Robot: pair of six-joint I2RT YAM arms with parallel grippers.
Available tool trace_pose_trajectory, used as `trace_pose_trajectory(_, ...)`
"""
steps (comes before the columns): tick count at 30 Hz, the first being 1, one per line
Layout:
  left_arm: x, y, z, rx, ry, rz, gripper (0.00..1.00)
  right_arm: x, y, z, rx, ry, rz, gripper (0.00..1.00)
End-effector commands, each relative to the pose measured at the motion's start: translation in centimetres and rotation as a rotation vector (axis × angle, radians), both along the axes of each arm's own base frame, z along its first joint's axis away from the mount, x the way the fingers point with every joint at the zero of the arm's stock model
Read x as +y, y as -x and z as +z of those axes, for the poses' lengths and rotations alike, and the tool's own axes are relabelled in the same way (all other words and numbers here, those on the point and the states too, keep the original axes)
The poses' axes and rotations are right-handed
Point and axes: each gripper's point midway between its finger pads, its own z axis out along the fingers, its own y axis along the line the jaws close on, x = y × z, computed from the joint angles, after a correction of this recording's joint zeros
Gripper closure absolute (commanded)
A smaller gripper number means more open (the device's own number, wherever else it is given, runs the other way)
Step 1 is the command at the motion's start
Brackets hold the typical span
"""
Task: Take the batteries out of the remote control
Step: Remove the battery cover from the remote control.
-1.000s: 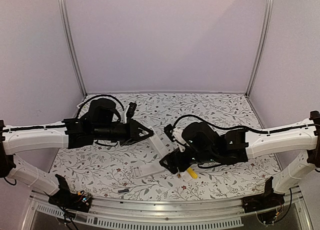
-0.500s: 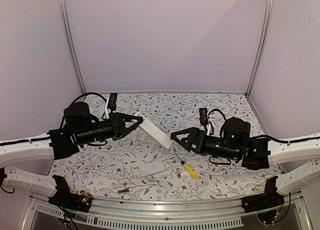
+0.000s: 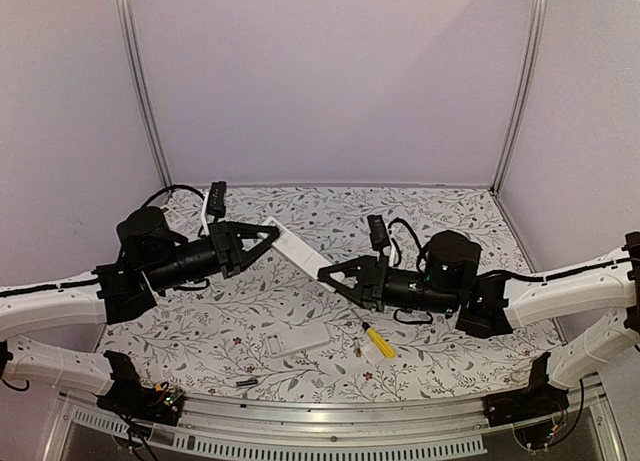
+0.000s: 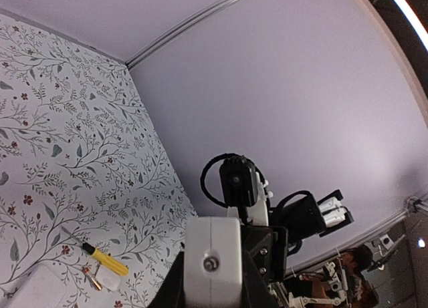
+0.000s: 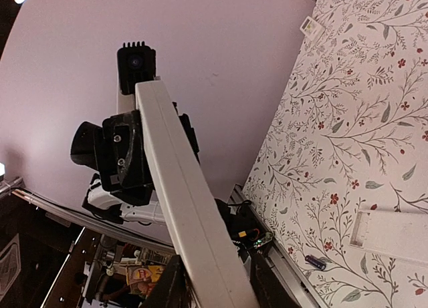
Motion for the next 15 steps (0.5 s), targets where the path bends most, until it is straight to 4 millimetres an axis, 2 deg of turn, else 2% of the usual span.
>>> trace_pose_trajectory(1, 0.3, 0.3, 1.3, -0.047, 0.031, -0.005, 1.00, -1.2, -0.3, -1.1, 0.037, -0.003, -0.049, 0.77)
trace_pose_trajectory(5, 0.4, 0.3, 1.8, -0.053, 0.040, -0.005, 1.00, -2.5, -0.2, -2.0, 0.056, 0.004, -0.075, 0.78)
trace_pose_trajectory(10, 0.6, 0.2, 2.2, -0.060, 0.049, -0.007, 1.00, -3.0, -0.1, -2.5, 0.071, 0.006, -0.081, 0.78)
trace_pose_trajectory(15, 1.0, 0.1, 2.1, -0.059, 0.049, 0.004, 1.00, -3.2, 0.0, -3.0, 0.086, 0.013, -0.085, 0.73)
